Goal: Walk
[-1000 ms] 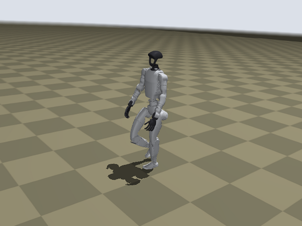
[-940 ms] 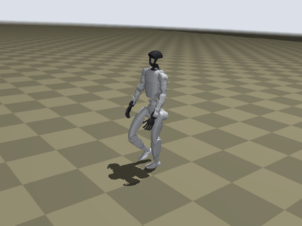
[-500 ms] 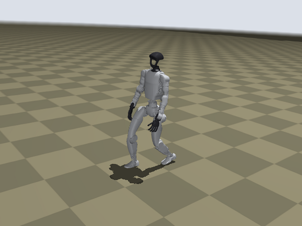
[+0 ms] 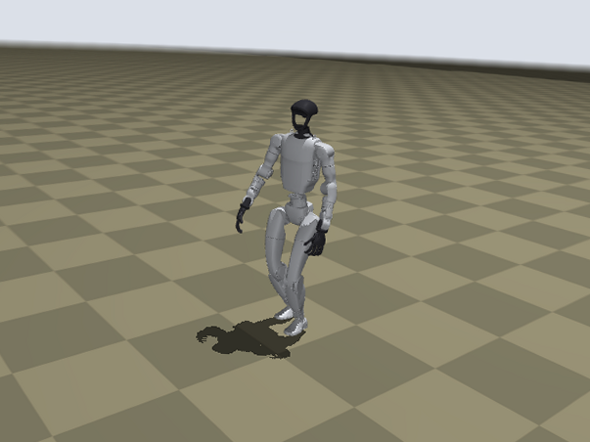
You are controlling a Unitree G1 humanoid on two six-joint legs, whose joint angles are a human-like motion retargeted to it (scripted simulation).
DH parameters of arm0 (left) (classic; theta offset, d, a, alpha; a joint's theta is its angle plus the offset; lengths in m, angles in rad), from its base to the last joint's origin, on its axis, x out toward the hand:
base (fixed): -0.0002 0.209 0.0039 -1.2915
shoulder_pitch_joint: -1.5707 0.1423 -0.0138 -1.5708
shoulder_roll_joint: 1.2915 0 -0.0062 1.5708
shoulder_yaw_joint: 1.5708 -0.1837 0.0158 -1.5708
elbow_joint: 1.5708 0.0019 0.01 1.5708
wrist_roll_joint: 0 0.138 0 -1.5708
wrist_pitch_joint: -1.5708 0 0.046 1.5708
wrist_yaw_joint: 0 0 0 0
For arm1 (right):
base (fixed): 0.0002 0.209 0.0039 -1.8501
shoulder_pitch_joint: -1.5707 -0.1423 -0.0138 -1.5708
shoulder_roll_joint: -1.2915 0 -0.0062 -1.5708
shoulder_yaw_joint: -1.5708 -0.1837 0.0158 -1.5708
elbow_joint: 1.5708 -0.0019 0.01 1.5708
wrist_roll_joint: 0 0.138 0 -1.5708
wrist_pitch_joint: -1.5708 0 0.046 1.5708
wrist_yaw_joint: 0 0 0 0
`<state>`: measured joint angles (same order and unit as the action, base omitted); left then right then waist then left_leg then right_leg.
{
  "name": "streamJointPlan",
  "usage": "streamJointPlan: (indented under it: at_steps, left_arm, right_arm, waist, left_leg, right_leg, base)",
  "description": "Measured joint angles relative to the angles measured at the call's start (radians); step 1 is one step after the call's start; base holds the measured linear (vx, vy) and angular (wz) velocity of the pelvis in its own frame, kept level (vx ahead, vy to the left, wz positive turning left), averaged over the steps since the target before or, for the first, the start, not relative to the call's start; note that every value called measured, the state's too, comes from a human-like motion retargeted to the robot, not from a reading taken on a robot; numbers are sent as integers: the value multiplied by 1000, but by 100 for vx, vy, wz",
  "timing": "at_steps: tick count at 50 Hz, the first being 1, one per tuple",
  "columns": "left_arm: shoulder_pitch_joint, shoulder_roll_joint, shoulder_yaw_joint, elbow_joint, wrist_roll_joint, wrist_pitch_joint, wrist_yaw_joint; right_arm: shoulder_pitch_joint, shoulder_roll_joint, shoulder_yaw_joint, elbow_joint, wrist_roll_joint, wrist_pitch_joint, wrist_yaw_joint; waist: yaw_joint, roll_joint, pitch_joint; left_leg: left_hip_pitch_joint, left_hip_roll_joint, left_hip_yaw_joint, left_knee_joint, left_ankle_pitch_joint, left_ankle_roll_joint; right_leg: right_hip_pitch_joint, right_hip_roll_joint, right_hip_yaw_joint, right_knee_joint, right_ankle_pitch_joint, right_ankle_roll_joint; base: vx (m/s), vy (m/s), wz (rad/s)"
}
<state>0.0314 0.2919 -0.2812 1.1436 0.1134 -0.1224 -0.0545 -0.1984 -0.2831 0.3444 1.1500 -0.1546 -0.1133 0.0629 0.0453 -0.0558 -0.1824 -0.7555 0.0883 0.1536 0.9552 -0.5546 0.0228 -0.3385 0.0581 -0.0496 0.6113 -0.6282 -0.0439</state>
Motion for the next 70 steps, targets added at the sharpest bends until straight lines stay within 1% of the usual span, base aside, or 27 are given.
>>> streamJointPlan:
  at_steps: [3,5,7,12,15,18,20,23,25,27,30,32,33,35,37,38,40,45,48,52,55,60,62,63,66,68,70]
  left_arm:
    - [5,-11,3,21,-6,-1,3]
    - [19,-21,2,31,-8,0,5]
    - [14,-24,8,46,-13,0,3]
    - [36,-36,19,71,-31,7,6]
    - [45,-39,28,83,-52,10,2]
    - [50,-35,36,86,-83,9,-7]
    - [51,-30,41,81,-106,8,-14]
    - [49,-25,45,62,-127,5,-15]
    - [48,-22,43,45,-133,3,-9]
    - [19,-5,47,24,-139,6,-2]
    - [3,12,43,-7,-138,3,25]
    - [-46,33,50,-24,-141,10,41]
    - [-49,36,48,-33,-140,8,52]
    - [-89,55,54,-48,-140,12,69]
    - [-97,59,49,-64,-136,7,84]
    - [-115,66,51,-69,-133,7,89]
    - [-118,67,40,-79,-125,0,97]
    - [-149,73,5,-76,-83,-24,90]
    - [-136,66,-23,-62,-54,-31,80]
    - [-127,62,-48,-17,-9,-36,63]
    - [-113,56,-55,24,19,-36,55]
    - [-69,51,-33,89,38,-28,48]
    - [-50,53,-19,104,35,-25,43]
    - [-44,55,-10,109,32,-23,39]
    - [-19,62,5,102,29,-22,30]
    - [-9,66,8,83,35,-21,28]
    - [2,68,2,60,48,-23,31]
  right_arm:
    - [-12,17,18,-5,-22,-6,16]
    - [-7,29,31,-8,-36,-9,24]
    - [-19,39,38,-7,-50,-9,38]
    - [-4,67,47,9,-64,-6,47]
    - [8,85,42,32,-61,0,49]
    - [17,100,32,57,-52,8,57]
    - [20,105,28,70,-39,14,69]
    - [24,104,19,77,-14,22,86]
    - [31,102,14,74,3,24,89]
    - [8,98,2,69,24,24,92]
    - [14,96,-6,50,47,17,74]
    - [-14,90,-21,38,65,15,65]
    - [-5,91,-23,31,69,11,57]
    - [-19,88,-30,15,81,9,44]
    - [-2,88,-30,9,84,5,31]
    - [-8,87,-33,7,87,6,28]
    - [11,89,-31,9,87,6,21]
    - [27,89,-35,48,77,13,27]
    - [58,91,-33,72,60,17,31]
    - [82,92,-41,107,30,18,40]
    - [96,88,-51,127,11,17,47]
    - [114,78,-57,134,-15,11,52]
    - [117,69,-53,125,-23,8,52]
    - [113,61,-50,117,-25,7,53]
    - [107,38,-44,89,-24,2,49]
    - [97,20,-46,71,-21,0,43]
    - [90,3,-47,57,-21,-3,27]
  waist:
    - [-5,-15,-4]
    - [-4,-15,-9]
    - [-14,-36,-16]
    - [-12,-64,-42]
    - [-14,-94,-57]
    - [-29,-144,-58]
    - [-43,-182,-60]
    - [-71,-223,-61]
    - [-95,-244,-64]
    - [-105,-253,-48]
    - [-134,-264,-45]
    - [-130,-251,-10]
    - [-140,-258,-9]
    - [-138,-237,24]
    - [-149,-244,35]
    - [-145,-225,52]
    - [-152,-234,65]
    - [-135,-178,98]
    - [-132,-190,100]
    - [-119,-178,98]
    - [-109,-165,104]
    - [-75,-131,129]
    - [-62,-101,136]
    - [-55,-70,140]
    - [-27,-11,134]
    - [-8,16,127]
    - [14,27,123]
  left_leg:
    - [-13,-42,-6,-189,33,-16]
    - [-43,-48,-18,-246,28,-23]
    - [-9,-82,-12,-403,75,-21]
    - [-43,-88,11,-371,112,-7]
    - [-44,-104,36,-316,160,9]
    - [2,-161,64,-316,206,33]
    - [51,-218,79,-357,223,55]
    - [102,-296,85,-380,206,87]
    - [125,-341,85,-366,176,105]
    - [191,-373,72,-428,173,114]
    - [237,-410,55,-419,127,119]
    - [345,-414,19,-532,141,111]
    - [360,-427,13,-523,125,108]
    - [467,-415,-27,-622,133,95]
    - [512,-430,-51,-624,114,84]
    - [567,-413,-75,-680,123,76]
    - [610,-426,-101,-683,109,67]
    - [765,-358,-189,-826,120,39]
    - [790,-365,-220,-803,93,33]
    - [813,-335,-261,-753,44,26]
    - [832,-307,-252,-681,-1,22]
    - [832,-238,-256,-441,-39,-5]
    - [802,-184,-251,-304,-5,-36]
    - [777,-140,-255,-225,8,-54]
    - [677,-44,-243,0,102,-99]
    - [590,19,-216,142,172,-112]
    - [511,80,-163,265,206,-100]
  right_leg:
    - [41,-25,-2,-16,-24,8]
    - [47,-30,-5,19,-50,12]
    - [75,-59,-4,-1,-54,20]
    - [83,-103,-11,96,-86,40]
    - [92,-143,-3,159,-62,67]
    - [103,-204,19,243,45,125]
    - [88,-257,40,332,170,174]
    - [25,-316,78,513,374,230]
    - [-26,-352,95,639,465,250]
    - [-87,-374,105,733,501,238]
    - [-176,-426,98,844,408,195]
    - [-226,-425,85,842,330,159]
    - [-256,-442,84,844,279,147]
    - [-297,-422,62,792,212,123]
    - [-347,-430,61,736,156,117]
    - [-357,-404,45,683,145,115]
    - [-399,-400,55,606,124,124]
    - [-422,-278,47,287,150,155]
    - [-460,-254,102,180,137,175]
    - [-465,-208,149,77,144,181]
    - [-446,-188,170,98,167,178]
    - [-384,-146,157,237,195,152]
    - [-344,-121,125,253,189,128]
    - [-315,-96,93,234,192,110]
    - [-266,-51,33,204,185,62]
    - [-243,-36,-1,182,175,34]
    - [-228,-41,-29,199,142,12]
  base:
    - [40,4,16]
    - [38,7,11]
    - [42,9,21]
    - [44,12,3]
    - [49,16,12]
    - [49,17,39]
    - [47,16,55]
    - [46,13,64]
    - [46,10,59]
    - [46,8,39]
    - [46,5,38]
    - [45,3,16]
    - [44,1,32]
    - [44,0,28]
    - [43,-2,43]
    - [44,-3,39]
    - [42,-4,49]
    - [44,-4,48]
    - [41,-5,62]
    - [45,-6,68]
    - [47,-9,86]
    - [48,-17,81]
    - [44,-22,77]
    - [41,-23,71]
    - [36,-23,67]
    - [32,-21,78]
    - [30,-20,93]
